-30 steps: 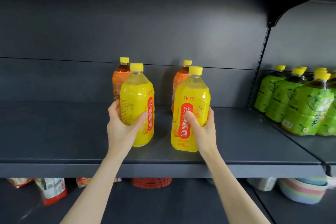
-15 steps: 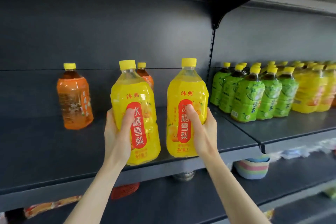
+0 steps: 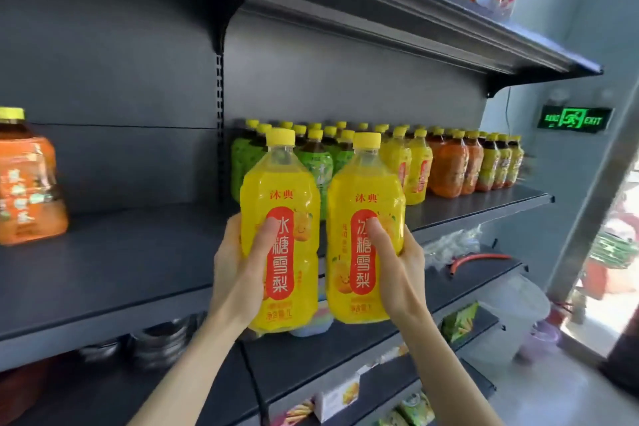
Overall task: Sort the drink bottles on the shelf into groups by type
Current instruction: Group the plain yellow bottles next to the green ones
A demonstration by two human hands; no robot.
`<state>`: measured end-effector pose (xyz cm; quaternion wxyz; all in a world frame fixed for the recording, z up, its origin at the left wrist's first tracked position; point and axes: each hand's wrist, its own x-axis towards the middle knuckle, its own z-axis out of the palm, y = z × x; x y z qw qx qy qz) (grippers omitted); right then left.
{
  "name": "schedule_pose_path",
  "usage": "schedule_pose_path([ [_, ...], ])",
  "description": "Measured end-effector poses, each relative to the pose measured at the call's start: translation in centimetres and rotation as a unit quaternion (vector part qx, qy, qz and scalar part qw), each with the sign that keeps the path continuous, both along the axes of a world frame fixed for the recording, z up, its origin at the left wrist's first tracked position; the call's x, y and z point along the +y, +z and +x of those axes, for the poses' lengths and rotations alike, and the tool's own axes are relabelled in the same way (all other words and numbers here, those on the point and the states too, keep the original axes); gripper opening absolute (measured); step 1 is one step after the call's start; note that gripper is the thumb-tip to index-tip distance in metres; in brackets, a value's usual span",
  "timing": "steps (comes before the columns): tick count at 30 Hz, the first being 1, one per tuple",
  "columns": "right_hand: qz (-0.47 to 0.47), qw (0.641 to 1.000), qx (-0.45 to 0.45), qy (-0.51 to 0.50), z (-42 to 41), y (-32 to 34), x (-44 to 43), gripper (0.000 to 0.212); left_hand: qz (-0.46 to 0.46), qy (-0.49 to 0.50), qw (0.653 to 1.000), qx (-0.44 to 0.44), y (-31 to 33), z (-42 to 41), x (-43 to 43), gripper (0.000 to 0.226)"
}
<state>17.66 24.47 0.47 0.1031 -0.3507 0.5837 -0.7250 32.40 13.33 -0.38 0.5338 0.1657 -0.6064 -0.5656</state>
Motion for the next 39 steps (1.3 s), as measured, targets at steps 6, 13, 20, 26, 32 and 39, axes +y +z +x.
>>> schedule_pose_path([
  [6,-0.007,1.000,-0.011,-0.009,-10.3,0.6,2.8,0.052,-0.017,0.004,1.000,-0.005,1.3,-9.4,2.2,0.059],
  [13,-0.014,0.999,0.022,0.022,-20.5,0.8,0.1,0.059,-0.034,0.030,0.999,-0.007,1.5,-19.8,0.0,0.049],
  [20,-0.013,0.998,0.043,0.039,-30.9,1.7,-3.4,0.051,-0.031,0.070,0.997,-0.016,1.7,-30.6,-2.8,0.054],
  [26,-0.014,0.997,0.027,0.074,-38.7,1.4,-6.0,0.056,-0.039,0.109,0.992,-0.043,2.3,-37.2,-3.8,0.062],
  [32,-0.002,0.990,0.016,0.143,-43.9,-0.5,-7.9,0.064,-0.020,0.202,0.978,-0.038,0.6,-40.6,-3.4,0.054],
  [39,-0.015,0.981,-0.005,0.195,-44.6,-1.8,-10.6,0.064,0.001,0.265,0.962,-0.064,-0.9,-41.5,-4.4,0.077],
])
